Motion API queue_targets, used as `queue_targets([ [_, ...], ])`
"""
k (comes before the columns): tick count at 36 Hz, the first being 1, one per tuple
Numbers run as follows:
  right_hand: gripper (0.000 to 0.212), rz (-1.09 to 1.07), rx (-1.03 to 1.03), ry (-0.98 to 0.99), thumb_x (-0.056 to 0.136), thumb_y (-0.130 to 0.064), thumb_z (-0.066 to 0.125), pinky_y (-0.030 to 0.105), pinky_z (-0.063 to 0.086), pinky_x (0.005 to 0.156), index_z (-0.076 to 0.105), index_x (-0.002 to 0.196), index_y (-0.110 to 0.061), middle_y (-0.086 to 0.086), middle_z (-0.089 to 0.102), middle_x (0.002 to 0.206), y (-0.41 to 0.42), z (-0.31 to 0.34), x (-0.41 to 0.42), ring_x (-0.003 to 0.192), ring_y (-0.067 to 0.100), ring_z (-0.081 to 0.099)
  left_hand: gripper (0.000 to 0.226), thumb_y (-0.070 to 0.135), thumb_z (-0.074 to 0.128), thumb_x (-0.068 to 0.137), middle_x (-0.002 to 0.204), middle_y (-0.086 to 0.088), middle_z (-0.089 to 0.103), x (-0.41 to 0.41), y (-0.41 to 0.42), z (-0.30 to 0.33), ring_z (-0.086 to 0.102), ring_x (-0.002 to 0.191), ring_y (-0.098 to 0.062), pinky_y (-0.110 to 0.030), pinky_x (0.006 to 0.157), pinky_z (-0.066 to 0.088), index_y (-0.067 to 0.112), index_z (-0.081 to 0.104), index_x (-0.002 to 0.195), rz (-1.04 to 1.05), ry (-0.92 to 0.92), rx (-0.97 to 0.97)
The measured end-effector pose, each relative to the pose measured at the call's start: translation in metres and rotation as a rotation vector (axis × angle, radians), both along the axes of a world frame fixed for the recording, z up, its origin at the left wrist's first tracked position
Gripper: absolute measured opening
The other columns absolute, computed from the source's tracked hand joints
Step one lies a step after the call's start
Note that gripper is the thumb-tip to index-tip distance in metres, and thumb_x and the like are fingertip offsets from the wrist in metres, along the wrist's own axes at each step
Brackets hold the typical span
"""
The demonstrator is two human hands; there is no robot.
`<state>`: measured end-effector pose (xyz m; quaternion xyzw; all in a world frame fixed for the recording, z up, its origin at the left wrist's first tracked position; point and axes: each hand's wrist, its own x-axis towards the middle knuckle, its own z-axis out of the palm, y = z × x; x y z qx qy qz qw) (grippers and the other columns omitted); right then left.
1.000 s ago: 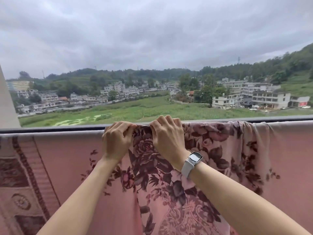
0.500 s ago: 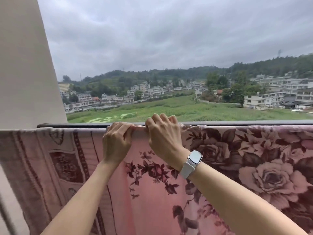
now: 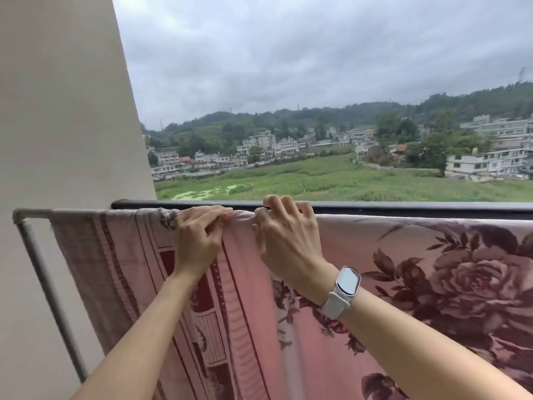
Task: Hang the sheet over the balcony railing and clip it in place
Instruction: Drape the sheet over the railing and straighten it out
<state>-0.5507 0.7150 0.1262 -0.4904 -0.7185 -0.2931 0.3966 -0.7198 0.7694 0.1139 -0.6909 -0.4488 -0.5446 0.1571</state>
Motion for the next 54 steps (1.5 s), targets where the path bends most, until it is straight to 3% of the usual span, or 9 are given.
queue_targets([
  [5, 0.018, -0.043, -0.072, -0.065, 0.080, -0.020, 0.056, 0.042, 0.038, 0.082, 0.059, 0.097, -0.015, 0.004, 0.061, 0.096, 0.009, 0.003, -0.033, 0.090, 0.026, 0.056, 0.023, 0.027, 0.055, 0.086, 0.087, -0.002, 0.072, -0.021, 0.011, 0.005, 0.064, 0.090, -0.022, -0.045, 0.091, 0.044, 0.015, 0.073, 0.087, -0.037, -0.079, 0.047],
  [11, 0.029, -0.031, -0.132, -0.128, 0.089, -0.029, 0.043, 0.041, 0.037, 0.085, 0.054, 0.111, -0.015, 0.007, 0.059, 0.107, 0.021, 0.003, -0.091, 0.096, 0.028, 0.055, 0.053, 0.056, 0.028, 0.089, 0.114, 0.002, 0.065, -0.091, 0.027, 0.002, 0.051, 0.117, -0.021, -0.043, 0.107, 0.017, 0.023, 0.066, 0.108, 0.106, 0.119, -0.089],
  [14, 0.037, -0.069, -0.158, -0.118, 0.091, -0.031, 0.037, 0.042, 0.035, 0.090, 0.048, 0.122, -0.014, 0.009, 0.057, 0.113, 0.032, 0.000, -0.128, 0.101, 0.029, 0.053, 0.055, 0.055, 0.021, 0.090, 0.128, 0.004, 0.056, -0.133, 0.036, -0.002, 0.042, 0.127, -0.022, -0.054, 0.110, 0.003, 0.027, 0.056, 0.122, 0.158, 0.276, -0.115],
  [21, 0.043, -0.126, -0.153, -0.042, 0.090, -0.032, 0.043, 0.051, 0.021, 0.106, 0.043, 0.130, -0.015, 0.008, 0.053, 0.127, 0.062, -0.008, -0.219, 0.119, 0.029, 0.045, 0.041, 0.039, 0.028, 0.098, 0.146, 0.006, 0.035, -0.262, 0.074, -0.010, 0.025, 0.138, -0.015, -0.058, 0.112, 0.007, 0.032, 0.034, 0.138, 0.097, 0.304, -0.236],
  [28, 0.041, -0.159, -0.186, -0.024, 0.092, -0.041, 0.043, 0.058, 0.007, 0.109, 0.048, 0.127, -0.020, 0.003, 0.057, 0.119, 0.087, -0.004, -0.286, 0.117, 0.024, 0.047, 0.040, 0.036, 0.038, 0.096, 0.145, 0.007, 0.039, -0.346, 0.105, 0.002, 0.027, 0.137, -0.016, -0.058, 0.111, 0.007, 0.030, 0.041, 0.136, 0.141, 0.288, -0.308],
  [36, 0.032, -0.037, -0.187, -0.087, 0.095, -0.028, 0.042, 0.040, 0.038, 0.089, 0.052, 0.122, -0.016, 0.004, 0.060, 0.113, 0.129, 0.005, -0.365, 0.104, 0.025, 0.054, 0.031, 0.029, 0.054, 0.091, 0.124, 0.005, 0.060, -0.399, 0.136, 0.003, 0.050, 0.121, -0.015, -0.058, 0.108, 0.015, 0.026, 0.058, 0.122, 0.133, 0.278, -0.114],
  [40, 0.027, 0.008, -0.137, -0.105, 0.093, -0.016, 0.041, 0.038, 0.040, 0.084, 0.056, 0.116, -0.015, 0.005, 0.062, 0.108, 0.152, 0.005, -0.401, 0.100, 0.025, 0.055, 0.030, 0.028, 0.057, 0.089, 0.120, 0.005, 0.063, -0.429, 0.150, 0.001, 0.053, 0.118, -0.017, -0.060, 0.106, 0.018, 0.026, 0.061, 0.118, 0.128, 0.231, -0.089],
  [46, 0.019, 0.082, -0.097, -0.096, 0.092, -0.018, 0.045, 0.036, 0.043, 0.080, 0.062, 0.098, -0.011, 0.005, 0.062, 0.102, 0.180, 0.012, -0.447, 0.094, 0.025, 0.055, 0.026, 0.023, 0.061, 0.087, 0.117, 0.003, 0.065, -0.477, 0.170, 0.012, 0.055, 0.114, -0.020, -0.053, 0.103, 0.027, 0.025, 0.065, 0.113, 0.069, 0.172, -0.121],
  [54, 0.026, 0.132, -0.140, -0.060, 0.093, -0.031, 0.045, 0.040, 0.044, 0.085, 0.060, 0.105, -0.013, 0.005, 0.059, 0.108, 0.209, 0.019, -0.509, 0.100, 0.025, 0.054, 0.031, 0.020, 0.054, 0.091, 0.129, 0.005, 0.057, -0.554, 0.193, 0.007, 0.041, 0.129, -0.020, -0.054, 0.111, 0.016, 0.026, 0.059, 0.121, 0.191, 0.162, -0.191],
])
